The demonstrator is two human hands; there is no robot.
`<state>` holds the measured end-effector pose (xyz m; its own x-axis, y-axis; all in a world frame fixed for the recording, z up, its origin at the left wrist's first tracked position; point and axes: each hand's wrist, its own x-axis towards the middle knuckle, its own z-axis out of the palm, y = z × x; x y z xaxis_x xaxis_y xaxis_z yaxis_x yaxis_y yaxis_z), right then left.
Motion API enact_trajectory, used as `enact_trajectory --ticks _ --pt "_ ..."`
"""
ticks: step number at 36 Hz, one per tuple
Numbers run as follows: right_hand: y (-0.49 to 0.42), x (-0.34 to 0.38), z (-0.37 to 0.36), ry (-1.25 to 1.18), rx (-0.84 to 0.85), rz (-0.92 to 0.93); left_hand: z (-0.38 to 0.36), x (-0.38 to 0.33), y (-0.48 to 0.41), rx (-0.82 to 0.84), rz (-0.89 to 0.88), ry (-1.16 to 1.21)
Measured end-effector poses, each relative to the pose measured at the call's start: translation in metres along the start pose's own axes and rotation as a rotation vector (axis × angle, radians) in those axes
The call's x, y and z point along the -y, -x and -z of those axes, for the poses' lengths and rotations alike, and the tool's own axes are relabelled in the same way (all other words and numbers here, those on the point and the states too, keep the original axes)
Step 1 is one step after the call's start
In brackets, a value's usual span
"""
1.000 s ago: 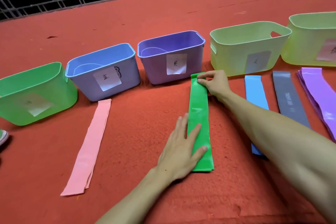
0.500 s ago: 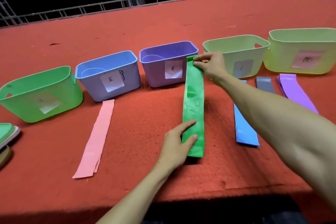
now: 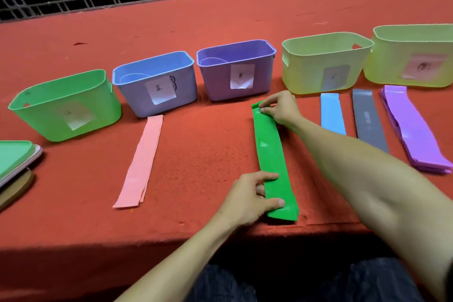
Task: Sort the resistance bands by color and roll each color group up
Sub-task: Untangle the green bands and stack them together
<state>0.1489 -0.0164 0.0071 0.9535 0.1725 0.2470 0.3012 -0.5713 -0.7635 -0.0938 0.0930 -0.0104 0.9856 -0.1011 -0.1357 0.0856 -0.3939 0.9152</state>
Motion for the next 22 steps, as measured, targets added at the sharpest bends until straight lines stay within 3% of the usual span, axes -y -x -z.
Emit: enact_trajectory --ticks 3,7,12,17,22 --pt "0.006 -0.011 -0.01 0.01 0.023 -0.04 0.002 -0.002 0.002 0.002 -0.019 -0.152" --pt "0.009 -0.017 -0.019 0.05 0.027 -0.049 0.008 -0.018 0.005 0.055 -0.146 -0.624" --pt "0.009 -0.02 -0.021 0.087 0.039 -0.051 0.013 -0.013 0.002 0.181 -0.135 -0.829" --pt "0.008 -0.026 -0.024 0.097 0.036 -0.065 0.038 -0.023 -0.02 0.266 -0.191 -0.72" --pt "0.008 -0.027 -0.025 0.091 0.029 -0.063 0.067 -0.019 -0.074 -0.004 -0.136 -0.501"
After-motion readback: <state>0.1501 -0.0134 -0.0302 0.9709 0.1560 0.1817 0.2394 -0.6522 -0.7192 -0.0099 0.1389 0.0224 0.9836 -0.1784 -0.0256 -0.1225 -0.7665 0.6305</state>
